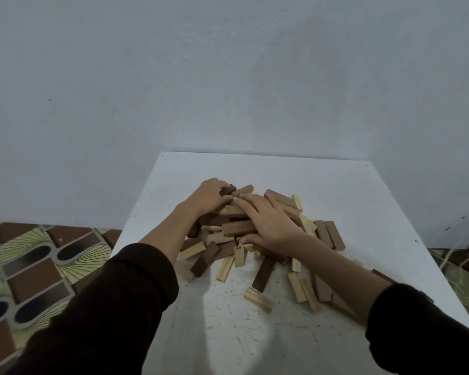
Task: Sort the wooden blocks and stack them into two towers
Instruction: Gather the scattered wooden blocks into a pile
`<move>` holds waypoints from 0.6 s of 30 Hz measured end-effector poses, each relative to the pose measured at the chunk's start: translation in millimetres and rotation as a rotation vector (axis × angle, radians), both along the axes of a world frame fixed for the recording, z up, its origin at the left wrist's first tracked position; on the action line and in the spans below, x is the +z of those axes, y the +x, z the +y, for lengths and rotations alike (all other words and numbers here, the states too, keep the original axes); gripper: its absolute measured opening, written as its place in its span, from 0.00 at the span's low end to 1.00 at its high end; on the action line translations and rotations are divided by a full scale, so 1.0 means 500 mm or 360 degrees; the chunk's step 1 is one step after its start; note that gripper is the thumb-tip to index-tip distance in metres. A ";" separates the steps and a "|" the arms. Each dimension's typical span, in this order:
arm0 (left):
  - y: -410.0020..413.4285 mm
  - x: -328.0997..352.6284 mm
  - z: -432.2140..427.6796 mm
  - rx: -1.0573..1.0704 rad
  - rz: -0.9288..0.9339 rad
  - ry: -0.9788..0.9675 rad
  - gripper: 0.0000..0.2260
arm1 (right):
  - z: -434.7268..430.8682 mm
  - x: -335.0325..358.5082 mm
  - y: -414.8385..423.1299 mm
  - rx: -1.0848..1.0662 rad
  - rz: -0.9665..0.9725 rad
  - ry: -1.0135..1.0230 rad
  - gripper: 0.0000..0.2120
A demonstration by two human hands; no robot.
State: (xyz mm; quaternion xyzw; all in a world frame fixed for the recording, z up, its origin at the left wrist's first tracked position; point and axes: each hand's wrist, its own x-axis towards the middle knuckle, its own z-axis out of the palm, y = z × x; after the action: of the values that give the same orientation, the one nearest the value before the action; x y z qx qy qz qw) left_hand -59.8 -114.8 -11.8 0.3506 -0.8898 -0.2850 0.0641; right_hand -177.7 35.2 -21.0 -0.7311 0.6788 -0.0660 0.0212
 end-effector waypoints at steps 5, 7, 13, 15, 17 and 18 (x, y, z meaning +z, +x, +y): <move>0.004 0.001 0.009 -0.0012 0.0030 0.0013 0.14 | 0.008 -0.002 0.001 -0.0005 -0.0129 -0.0052 0.43; 0.007 0.003 0.013 -0.0001 0.0042 0.0014 0.14 | 0.011 -0.003 0.000 -0.0012 -0.0132 -0.0045 0.45; 0.003 0.022 0.031 0.0019 0.0113 -0.0014 0.15 | 0.027 0.001 -0.003 -0.0042 -0.0234 -0.0048 0.46; -0.006 0.031 0.046 0.0022 0.0163 -0.0026 0.16 | 0.038 0.005 -0.005 -0.0061 -0.0242 -0.0063 0.45; -0.015 0.039 0.066 -0.0004 0.0231 -0.0015 0.17 | 0.050 0.008 -0.012 -0.0083 -0.0260 -0.0084 0.45; -0.019 0.044 0.076 -0.0022 0.0261 -0.0014 0.17 | 0.055 0.009 -0.017 -0.0088 -0.0273 -0.0101 0.45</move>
State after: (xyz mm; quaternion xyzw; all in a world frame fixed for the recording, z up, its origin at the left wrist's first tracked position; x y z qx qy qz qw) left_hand -69.5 -76.9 10.1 0.3196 -0.8852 -0.3093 0.1363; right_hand -186.2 62.9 -16.3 -0.7041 0.6919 -0.1503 0.0545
